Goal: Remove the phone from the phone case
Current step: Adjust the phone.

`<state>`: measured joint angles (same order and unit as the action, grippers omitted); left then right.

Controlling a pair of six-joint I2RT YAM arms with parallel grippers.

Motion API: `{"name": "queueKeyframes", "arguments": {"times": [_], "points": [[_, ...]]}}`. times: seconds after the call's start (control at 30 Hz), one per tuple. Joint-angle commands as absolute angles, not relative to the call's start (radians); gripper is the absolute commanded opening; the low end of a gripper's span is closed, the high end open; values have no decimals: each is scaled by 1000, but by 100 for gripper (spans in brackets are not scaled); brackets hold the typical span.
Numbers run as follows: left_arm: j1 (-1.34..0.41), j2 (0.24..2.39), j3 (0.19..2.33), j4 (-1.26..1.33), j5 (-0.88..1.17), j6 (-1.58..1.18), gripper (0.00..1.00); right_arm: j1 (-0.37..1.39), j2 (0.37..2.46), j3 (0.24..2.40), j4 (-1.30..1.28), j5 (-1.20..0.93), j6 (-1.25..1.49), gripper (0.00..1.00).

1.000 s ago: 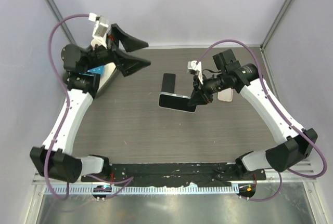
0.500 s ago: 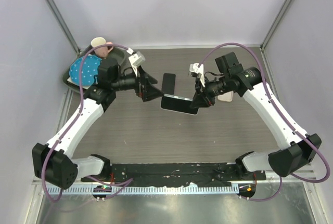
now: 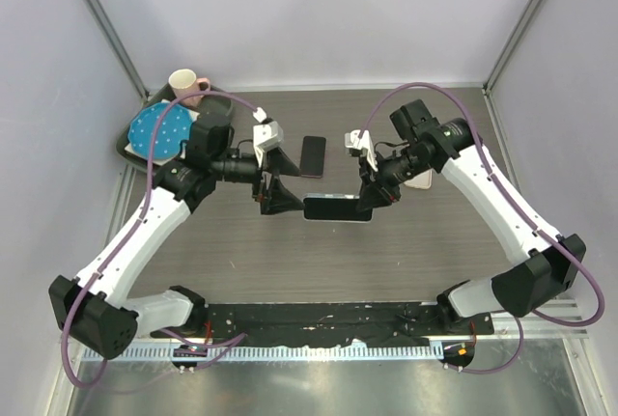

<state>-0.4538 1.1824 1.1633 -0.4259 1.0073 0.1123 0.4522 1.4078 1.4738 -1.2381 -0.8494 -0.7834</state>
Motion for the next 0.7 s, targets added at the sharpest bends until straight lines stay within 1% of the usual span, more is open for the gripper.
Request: {"name": "queueKeyframes", "arguments": {"times": [0.0,0.2,0.33,0.47,0.57,0.67], "points": [[-491,1196,1172,-543,1017,231,100,469,1384,1537,-1189,-873,-784,1],[-543,1229,1170,-607,968,288,100,506,1391,1537,-1109,-865,-721,1],[-568,1256,1166,-607,973,291,100,551,1411,1545,-1080,-864,-690,1],[-583,1281,1167,-614,988,305,100,549,1440,1569,-1062,-858,-681,1],[-584,1289,1166,-633,1002,336,95,551,1453,1578,-1063,-853,-684,1],[-587,1286,1158,-652,1014,348,87,551,1457,1578,-1066,-844,-695,1]]}}
